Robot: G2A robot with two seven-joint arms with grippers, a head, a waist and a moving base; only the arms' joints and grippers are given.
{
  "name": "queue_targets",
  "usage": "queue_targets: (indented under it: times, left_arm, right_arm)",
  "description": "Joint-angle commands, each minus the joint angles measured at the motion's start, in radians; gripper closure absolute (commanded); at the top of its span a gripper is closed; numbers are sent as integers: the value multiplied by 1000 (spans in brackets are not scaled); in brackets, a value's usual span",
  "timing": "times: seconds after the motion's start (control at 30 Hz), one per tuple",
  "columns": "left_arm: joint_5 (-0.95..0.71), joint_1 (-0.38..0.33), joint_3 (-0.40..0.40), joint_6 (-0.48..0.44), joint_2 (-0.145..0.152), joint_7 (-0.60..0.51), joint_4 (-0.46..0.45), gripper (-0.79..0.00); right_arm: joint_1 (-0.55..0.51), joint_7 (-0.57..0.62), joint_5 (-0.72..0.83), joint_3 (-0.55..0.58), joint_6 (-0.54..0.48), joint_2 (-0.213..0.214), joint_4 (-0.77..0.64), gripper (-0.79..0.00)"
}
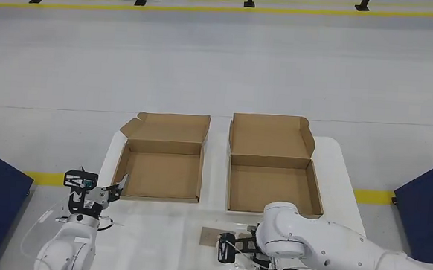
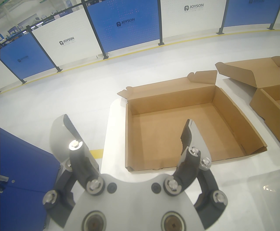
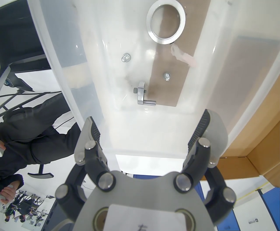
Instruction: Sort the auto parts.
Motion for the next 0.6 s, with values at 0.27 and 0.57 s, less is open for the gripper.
queue_targets:
  times: [0.27,0.57]
  left_arm:
    - [0,0,0,0,0,0,0,-785]
    - [0,0,0,0,0,0,0,-785]
  right_arm:
    - [-50,-62,-131,-28,-16,-14,16,-785]
    - [-82,-63,-161,-42,7,-34,54,-785]
